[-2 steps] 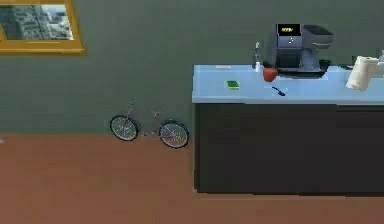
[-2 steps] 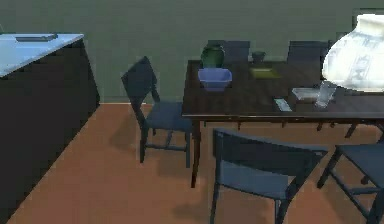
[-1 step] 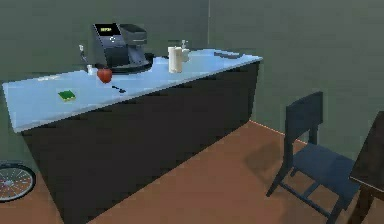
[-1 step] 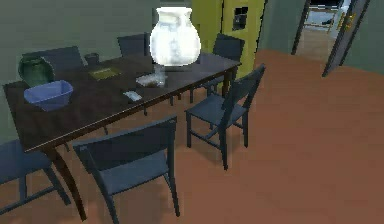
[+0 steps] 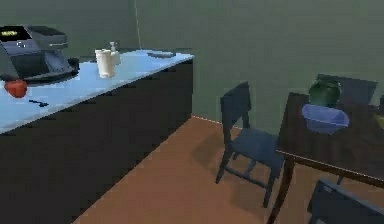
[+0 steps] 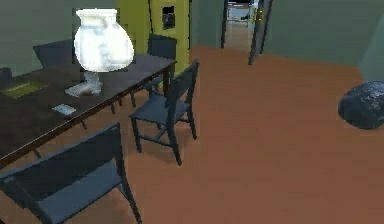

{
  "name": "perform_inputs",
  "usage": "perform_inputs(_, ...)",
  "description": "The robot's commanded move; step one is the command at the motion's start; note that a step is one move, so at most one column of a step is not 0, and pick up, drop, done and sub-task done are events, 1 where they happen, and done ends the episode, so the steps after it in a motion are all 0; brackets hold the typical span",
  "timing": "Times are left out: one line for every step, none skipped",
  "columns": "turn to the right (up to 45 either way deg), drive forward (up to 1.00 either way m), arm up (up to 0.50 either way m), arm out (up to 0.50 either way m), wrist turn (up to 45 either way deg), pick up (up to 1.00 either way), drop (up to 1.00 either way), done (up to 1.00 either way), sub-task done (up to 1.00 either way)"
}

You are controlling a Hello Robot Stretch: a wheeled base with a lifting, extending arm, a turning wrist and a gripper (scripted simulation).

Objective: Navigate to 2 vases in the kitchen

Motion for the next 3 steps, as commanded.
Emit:
perform_inputs(0.0, 0.8, 0.0, 0.0, 0.0, 0.0, 0.0, 0.0, 0.0)
perform_inputs(45.0, 0.0, 0.0, 0.0, 0.0, 0.0, 0.0, 0.0, 0.0)
perform_inputs(15.0, 0.0, 0.0, 0.0, 0.0, 0.0, 0.0, 0.0, 0.0)
